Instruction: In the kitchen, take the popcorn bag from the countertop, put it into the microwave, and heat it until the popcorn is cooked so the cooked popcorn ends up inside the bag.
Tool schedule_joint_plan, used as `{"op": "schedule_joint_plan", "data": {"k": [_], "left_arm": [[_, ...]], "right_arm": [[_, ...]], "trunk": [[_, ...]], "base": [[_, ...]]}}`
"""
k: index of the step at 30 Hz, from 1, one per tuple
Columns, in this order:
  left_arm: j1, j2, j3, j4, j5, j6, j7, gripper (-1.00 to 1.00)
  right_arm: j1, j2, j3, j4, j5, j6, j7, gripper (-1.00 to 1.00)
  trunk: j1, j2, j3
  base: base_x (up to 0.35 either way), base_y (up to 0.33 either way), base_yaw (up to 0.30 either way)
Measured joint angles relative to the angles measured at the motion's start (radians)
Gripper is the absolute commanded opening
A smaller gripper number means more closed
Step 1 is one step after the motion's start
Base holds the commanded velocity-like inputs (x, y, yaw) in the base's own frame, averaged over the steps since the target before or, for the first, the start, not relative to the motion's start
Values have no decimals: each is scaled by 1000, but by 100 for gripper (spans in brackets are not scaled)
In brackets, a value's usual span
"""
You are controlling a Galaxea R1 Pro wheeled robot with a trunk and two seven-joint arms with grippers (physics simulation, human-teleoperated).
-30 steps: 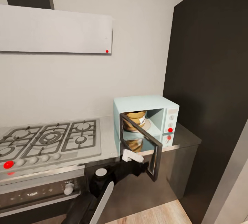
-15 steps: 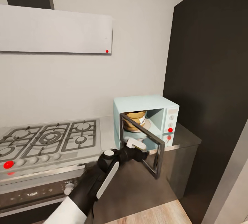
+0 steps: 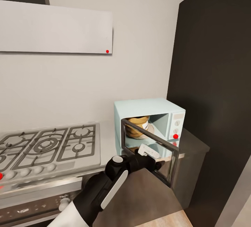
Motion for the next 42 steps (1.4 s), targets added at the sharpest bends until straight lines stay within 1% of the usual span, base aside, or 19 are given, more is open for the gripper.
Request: {"op": "schedule_joint_plan", "data": {"k": [3,4,5,7,8,11,17,29,42], "left_arm": [[0,0,1,3,0,0,5,100],[0,0,-6,3,0,1,42,100],[0,0,-18,4,1,1,69,100],[0,0,-57,6,0,-1,106,100],[0,0,-63,6,1,0,110,100],[0,0,-68,5,1,-1,114,100],[0,0,-70,1,4,-2,114,100],[0,0,-72,0,5,-2,114,100],[0,0,-70,-8,5,-2,116,100]], "right_arm": [[0,0,0,0,-1,0,-1,100],[0,0,0,0,-1,1,0,100],[0,0,0,0,-1,1,1,100],[0,0,0,0,-1,0,0,100],[0,1,0,0,-1,0,0,100],[0,1,0,0,0,0,0,100],[0,1,0,0,0,0,1,100],[0,1,0,0,0,0,3,100],[0,1,0,0,0,0,3,100]], "trunk": [[0,0,0],[0,0,0],[0,0,0],[0,0,0],[0,0,0],[0,0,0],[0,0,0],[0,0,0],[0,0,0]], "base": [[1,0,0],[0,0,0],[41,-28,0],[126,-181,0],[146,-219,0],[121,-178,0],[25,-23,0],[216,-159,0],[15,-37,0]]}}
